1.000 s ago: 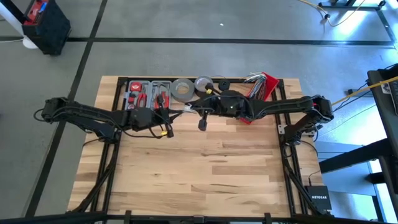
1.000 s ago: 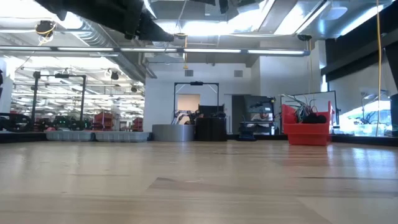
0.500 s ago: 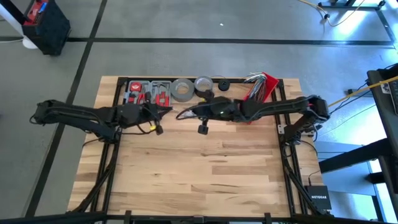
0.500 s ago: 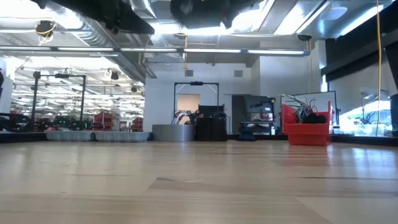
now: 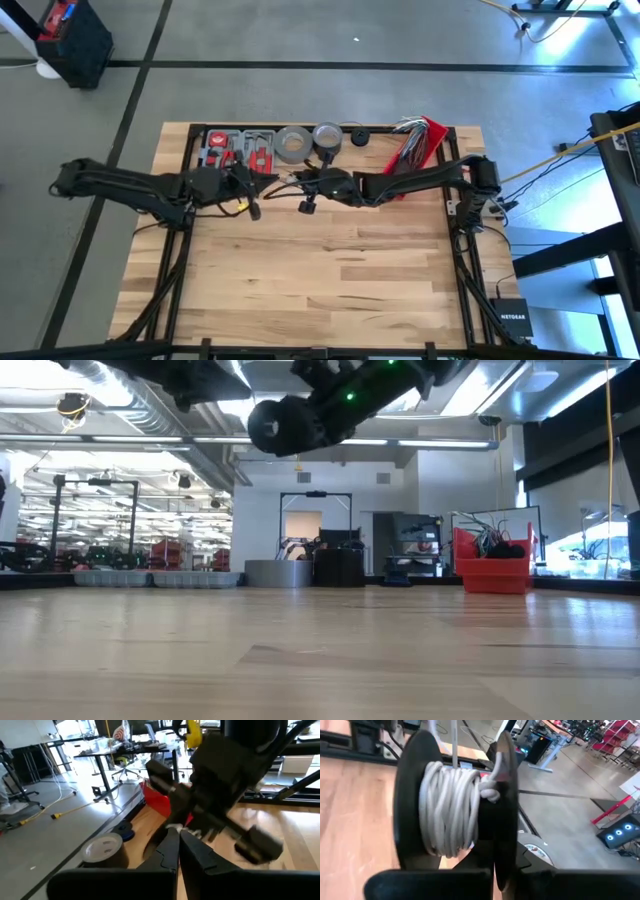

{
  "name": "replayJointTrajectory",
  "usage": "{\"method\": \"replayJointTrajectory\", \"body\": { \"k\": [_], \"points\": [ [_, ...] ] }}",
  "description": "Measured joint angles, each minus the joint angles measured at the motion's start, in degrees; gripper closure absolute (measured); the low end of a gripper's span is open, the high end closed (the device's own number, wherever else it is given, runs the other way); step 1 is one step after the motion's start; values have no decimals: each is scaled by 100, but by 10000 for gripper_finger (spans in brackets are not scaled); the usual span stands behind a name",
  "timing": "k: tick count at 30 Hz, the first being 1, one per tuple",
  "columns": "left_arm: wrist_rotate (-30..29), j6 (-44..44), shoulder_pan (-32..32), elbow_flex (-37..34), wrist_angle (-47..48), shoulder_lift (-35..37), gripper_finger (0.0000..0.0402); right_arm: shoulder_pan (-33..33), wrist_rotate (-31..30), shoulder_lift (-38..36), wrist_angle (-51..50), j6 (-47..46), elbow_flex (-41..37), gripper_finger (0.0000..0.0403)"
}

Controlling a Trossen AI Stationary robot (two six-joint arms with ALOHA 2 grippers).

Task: Coil cords
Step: Coil the white wire onto the black spool

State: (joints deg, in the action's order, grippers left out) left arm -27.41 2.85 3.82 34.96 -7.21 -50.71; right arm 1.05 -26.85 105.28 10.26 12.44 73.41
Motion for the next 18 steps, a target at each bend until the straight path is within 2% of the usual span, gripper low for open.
{"method": "replayJointTrajectory", "body": {
  "k": [11,18],
  "points": [
    [72,163,221,25,-1113,-758,401,274,-4,182,122,-434,-24,397],
    [47,317,218,22,-1527,-1224,401,288,90,181,579,-465,-22,397]
  ]
}}
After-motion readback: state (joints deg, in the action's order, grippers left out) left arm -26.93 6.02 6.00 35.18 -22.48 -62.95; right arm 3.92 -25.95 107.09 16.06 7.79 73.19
